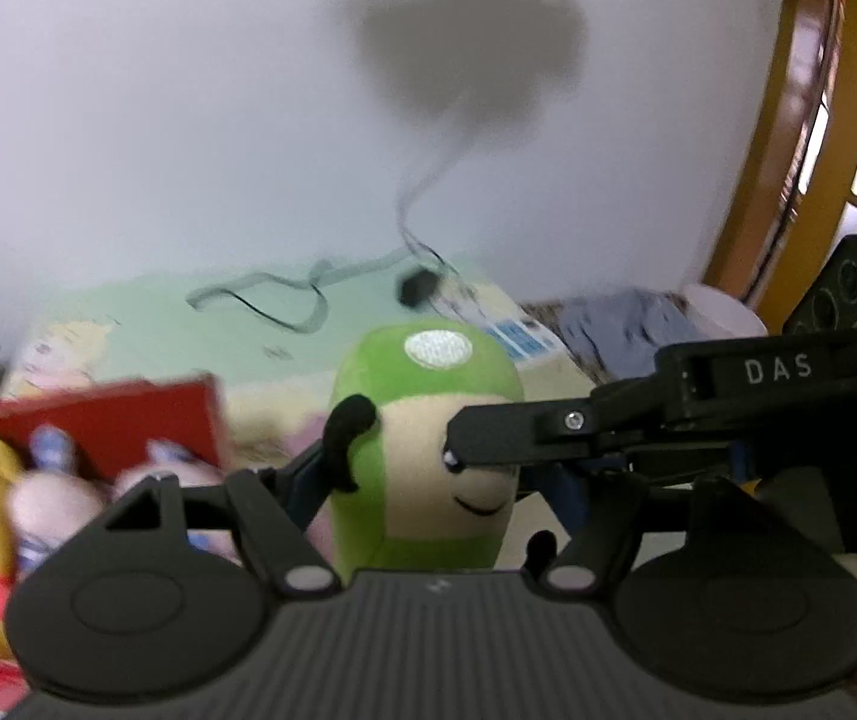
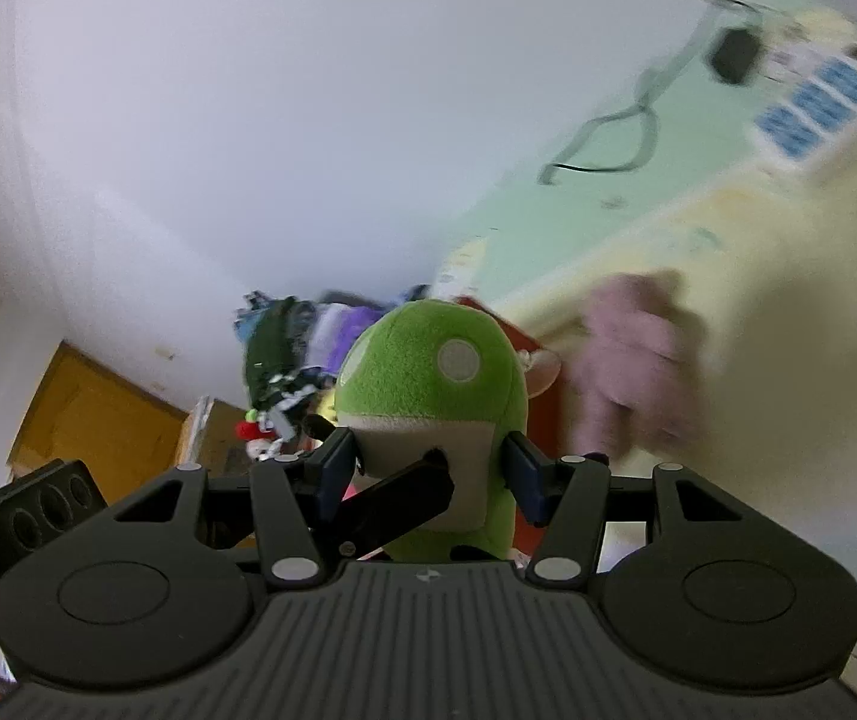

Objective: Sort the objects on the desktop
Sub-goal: 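Lift the green plush and carry it toward the red box, then lower the green plush into the red box with the right tool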

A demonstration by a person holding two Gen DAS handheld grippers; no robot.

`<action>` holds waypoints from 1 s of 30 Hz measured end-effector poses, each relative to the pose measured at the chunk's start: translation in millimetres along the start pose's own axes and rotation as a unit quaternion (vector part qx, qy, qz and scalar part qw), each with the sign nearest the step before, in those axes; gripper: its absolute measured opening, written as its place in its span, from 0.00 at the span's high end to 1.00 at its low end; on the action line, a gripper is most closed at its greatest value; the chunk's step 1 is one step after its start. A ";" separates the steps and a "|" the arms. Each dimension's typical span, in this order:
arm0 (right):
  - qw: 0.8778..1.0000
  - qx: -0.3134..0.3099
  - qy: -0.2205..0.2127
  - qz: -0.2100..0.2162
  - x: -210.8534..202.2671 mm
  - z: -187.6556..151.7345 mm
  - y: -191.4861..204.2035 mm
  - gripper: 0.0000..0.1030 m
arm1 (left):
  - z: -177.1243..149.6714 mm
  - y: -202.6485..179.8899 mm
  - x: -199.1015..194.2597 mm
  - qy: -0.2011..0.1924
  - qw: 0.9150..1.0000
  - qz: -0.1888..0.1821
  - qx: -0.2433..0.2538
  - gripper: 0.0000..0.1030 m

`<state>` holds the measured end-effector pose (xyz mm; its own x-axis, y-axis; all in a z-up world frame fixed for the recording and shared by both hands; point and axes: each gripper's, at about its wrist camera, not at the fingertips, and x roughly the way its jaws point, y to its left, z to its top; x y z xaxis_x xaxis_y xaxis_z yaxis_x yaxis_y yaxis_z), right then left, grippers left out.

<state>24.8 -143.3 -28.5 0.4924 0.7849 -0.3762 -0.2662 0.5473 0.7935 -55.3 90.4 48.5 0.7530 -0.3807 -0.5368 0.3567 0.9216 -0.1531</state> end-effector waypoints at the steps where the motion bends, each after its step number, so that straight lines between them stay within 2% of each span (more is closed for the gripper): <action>1: 1.000 -0.010 0.000 0.007 8.3 2.3 8.8 0.44 | 2.2 7.7 -5.9 -0.008 1.000 0.007 0.000 0.28; 9: 0.997 -0.059 0.016 0.054 79.1 11.5 52.5 0.44 | 7.5 71.0 -32.7 -0.043 0.996 0.073 -0.002 0.27; 16: 0.994 -0.070 0.031 0.074 138.9 0.6 70.5 0.44 | -3.4 120.5 -27.6 -0.024 0.993 0.119 0.010 0.27; 21: 0.994 -0.083 0.047 0.055 164.6 -14.4 77.4 0.45 | -20.1 143.2 -12.6 0.012 0.993 0.121 0.000 0.27; 26: 0.995 -0.074 0.062 0.026 172.3 -25.5 64.1 0.45 | -34.2 151.2 1.3 0.042 0.993 0.106 -0.006 0.27; 30: 0.996 -0.065 0.065 0.006 174.8 -30.8 58.6 0.45 | -37.6 148.7 9.2 0.045 0.994 0.095 0.003 0.23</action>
<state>69.8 34.9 -62.4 0.3796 0.8177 -0.4328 -0.3800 0.5643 0.7330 -16.1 226.8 -10.4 0.7551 -0.1909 -0.6272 0.2158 0.9757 -0.0371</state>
